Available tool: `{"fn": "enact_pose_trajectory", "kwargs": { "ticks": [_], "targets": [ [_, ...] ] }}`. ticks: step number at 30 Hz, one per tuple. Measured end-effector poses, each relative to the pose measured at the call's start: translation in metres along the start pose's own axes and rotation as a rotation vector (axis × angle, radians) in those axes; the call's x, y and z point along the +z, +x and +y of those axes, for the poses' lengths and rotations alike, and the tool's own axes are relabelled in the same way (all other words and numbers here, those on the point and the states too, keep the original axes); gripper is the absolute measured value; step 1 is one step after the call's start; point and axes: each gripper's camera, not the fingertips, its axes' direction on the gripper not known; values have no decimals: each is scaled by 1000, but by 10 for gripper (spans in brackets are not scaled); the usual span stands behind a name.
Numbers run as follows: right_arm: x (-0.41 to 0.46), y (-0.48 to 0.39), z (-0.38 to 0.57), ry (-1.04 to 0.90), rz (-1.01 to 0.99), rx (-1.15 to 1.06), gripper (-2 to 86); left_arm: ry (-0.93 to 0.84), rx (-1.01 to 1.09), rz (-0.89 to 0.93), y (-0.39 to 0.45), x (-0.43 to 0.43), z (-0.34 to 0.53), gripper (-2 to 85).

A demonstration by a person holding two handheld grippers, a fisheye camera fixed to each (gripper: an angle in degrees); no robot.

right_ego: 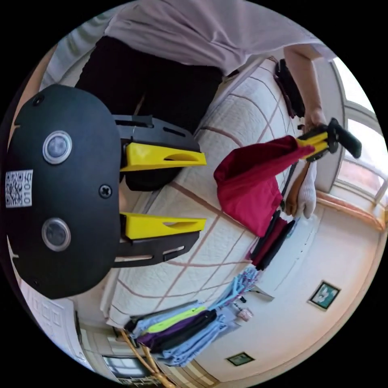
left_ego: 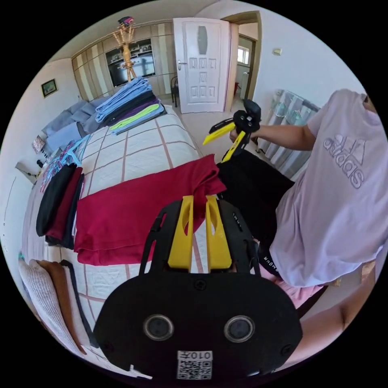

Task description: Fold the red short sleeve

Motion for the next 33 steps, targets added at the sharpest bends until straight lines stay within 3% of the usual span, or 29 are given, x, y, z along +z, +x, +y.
{"fn": "enact_pose_trajectory", "kwargs": {
  "ticks": [3, 10, 13, 15, 25, 33],
  "targets": [
    [6, -26, -4, 26, 139, -83, 165, 14, -26, 13, -19, -7, -2, 49],
    [25, -50, -21, 114, 157, -213, 160, 35, -82, 33, -42, -19, 2, 49],
    [20, -51, -32, 192, 166, -267, 130, 24, -68, 29, -39, -21, 3, 49],
    [16, -47, -36, 227, 176, -317, 65, 10, -63, 21, -36, -23, 4, 49],
    [-86, 34, -63, 351, -138, -147, 12, 60, 24, -170, 40, -86, 12, 48],
    [-191, 23, -109, 322, -223, -338, 11, 144, -32, -208, 108, -142, 45, 47]
  ]
}}
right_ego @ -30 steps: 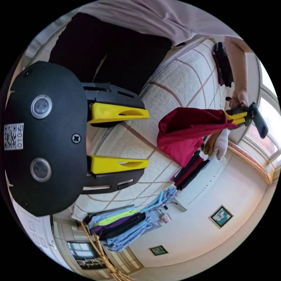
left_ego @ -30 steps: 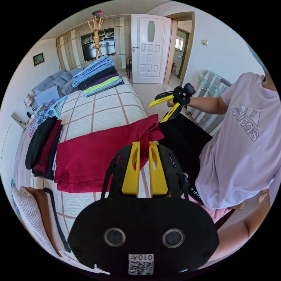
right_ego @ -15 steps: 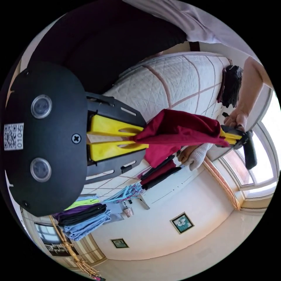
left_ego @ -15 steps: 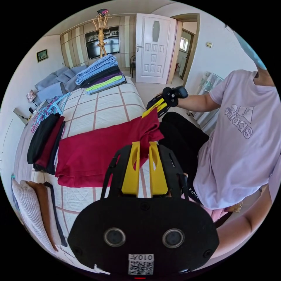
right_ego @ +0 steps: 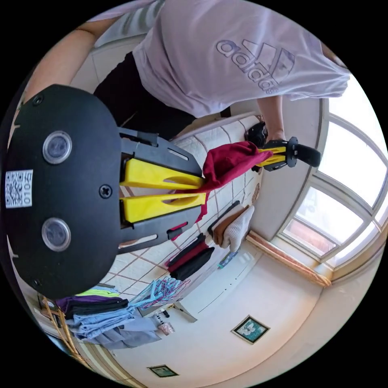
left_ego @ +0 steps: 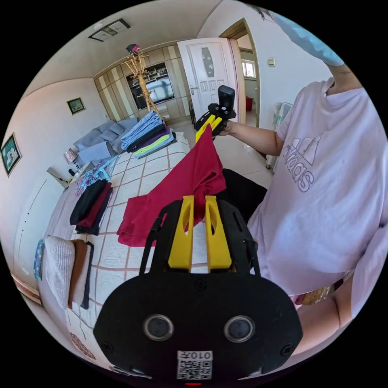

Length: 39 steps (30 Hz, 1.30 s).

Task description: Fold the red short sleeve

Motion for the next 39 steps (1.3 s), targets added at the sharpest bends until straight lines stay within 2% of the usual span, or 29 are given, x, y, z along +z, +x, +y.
{"fn": "enact_pose_trajectory", "kwargs": {
  "ticks": [4, 8, 13, 17, 20, 23, 29, 33, 36, 39],
  "targets": [
    [-8, -9, -18, -37, -87, -30, 11, 35, -85, 85, 19, -3, 32, 48],
    [14, 23, -34, -109, -167, 23, 12, 41, -225, 189, -13, 14, 58, 48],
    [59, 141, -58, -212, -315, 241, 12, 103, -447, 294, -120, 29, 81, 48],
    [126, 276, -59, -295, -497, 487, 13, 85, -692, 440, -240, 73, 111, 47],
    [188, 356, -37, -361, -596, 643, 13, 39, -800, 481, -301, 111, 128, 48],
    [246, 409, -11, -422, -742, 781, 14, -54, -887, 511, -333, 147, 143, 50],
    [291, 459, 1, -406, -887, 838, 22, -20, -971, 599, -353, 165, 172, 61],
    [303, 481, 10, -486, -836, 899, 44, -70, -966, 525, -361, 167, 168, 78],
    [298, 489, 9, -414, -836, 921, 60, -56, -960, 414, -367, 163, 165, 92],
    [291, 492, 4, -419, -773, 914, 84, -108, -824, 303, -359, 162, 141, 98]
  ]
}}
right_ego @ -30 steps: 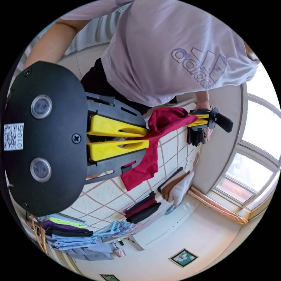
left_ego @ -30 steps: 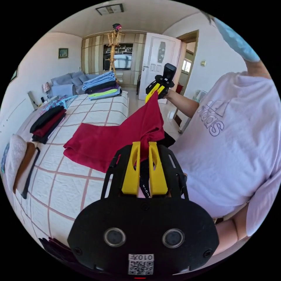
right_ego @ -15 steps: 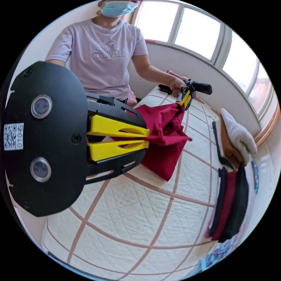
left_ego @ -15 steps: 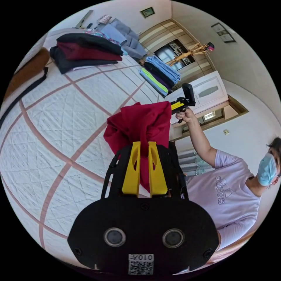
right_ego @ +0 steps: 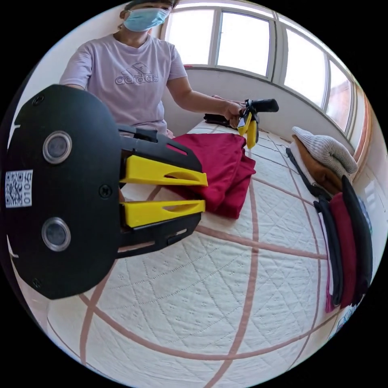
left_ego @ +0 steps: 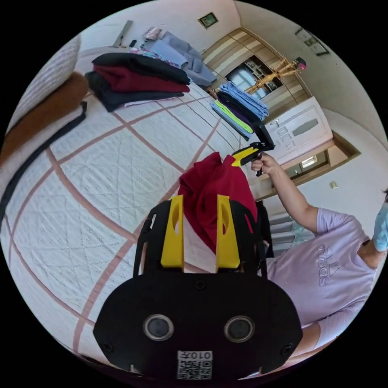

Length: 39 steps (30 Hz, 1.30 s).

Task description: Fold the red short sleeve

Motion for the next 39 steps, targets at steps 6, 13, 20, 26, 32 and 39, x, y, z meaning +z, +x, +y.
{"fn": "enact_pose_trajectory", "kwargs": {
  "ticks": [6, 13, 20, 26, 32, 39],
  "targets": [
    [-3, -21, -21, 21, 17, 8, 100, -164, 241, -107, 49, 38, -30, 82],
    [-22, -125, -3, 140, 40, -595, 43, -38, 465, -53, 80, 21, -11, 34],
    [14, -45, -31, -44, 108, -148, 54, -62, 203, 42, 28, 48, -18, 34],
    [-1, -98, -5, 155, 335, -216, 85, -83, 220, -11, 37, 56, -16, 38],
    [59, -130, -31, -44, 506, -305, 47, -45, 128, -68, 36, 58, -5, 33],
    [37, -123, 11, 236, 539, -50, 52, 77, 71, -172, 52, 44, 31, 66]
  ]
}}
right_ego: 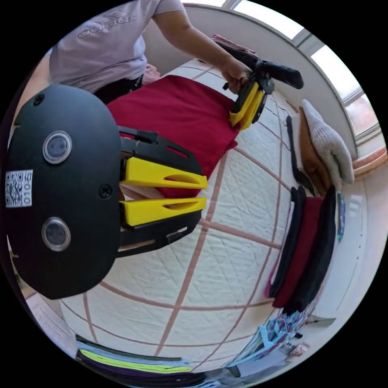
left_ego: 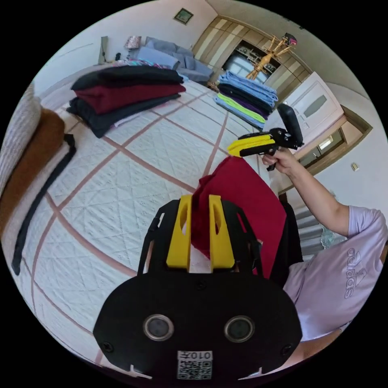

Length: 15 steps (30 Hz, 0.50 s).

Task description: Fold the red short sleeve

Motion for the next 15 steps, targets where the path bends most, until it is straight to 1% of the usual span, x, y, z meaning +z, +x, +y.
{"fn": "enact_pose_trajectory", "kwargs": {
  "ticks": [2, 4, 6, 7, 9, 11, 15],
  "targets": [
    [-28, -7, 27, 65, 22, -7, 60, 179, -40, -168, 19, -52, 34, 83],
    [-47, -19, 56, 62, 33, -18, 69, 248, -59, -258, 37, -82, 64, 89],
    [-56, -34, 100, 21, -21, 9, 78, 230, -40, -245, 59, -98, 92, 91],
    [-56, -37, 112, 26, -49, 27, 83, 202, -13, -201, 77, -100, 109, 92],
    [-50, -43, 159, 37, -184, 124, 106, 172, 39, -171, 110, -96, 134, 92],
    [-35, -44, 191, 34, -273, 196, 119, 122, 152, -141, 156, -76, 160, 93],
    [10, -40, 236, 6, -399, 352, 131, 2, 238, -144, 191, -39, 178, 93]
  ]
}}
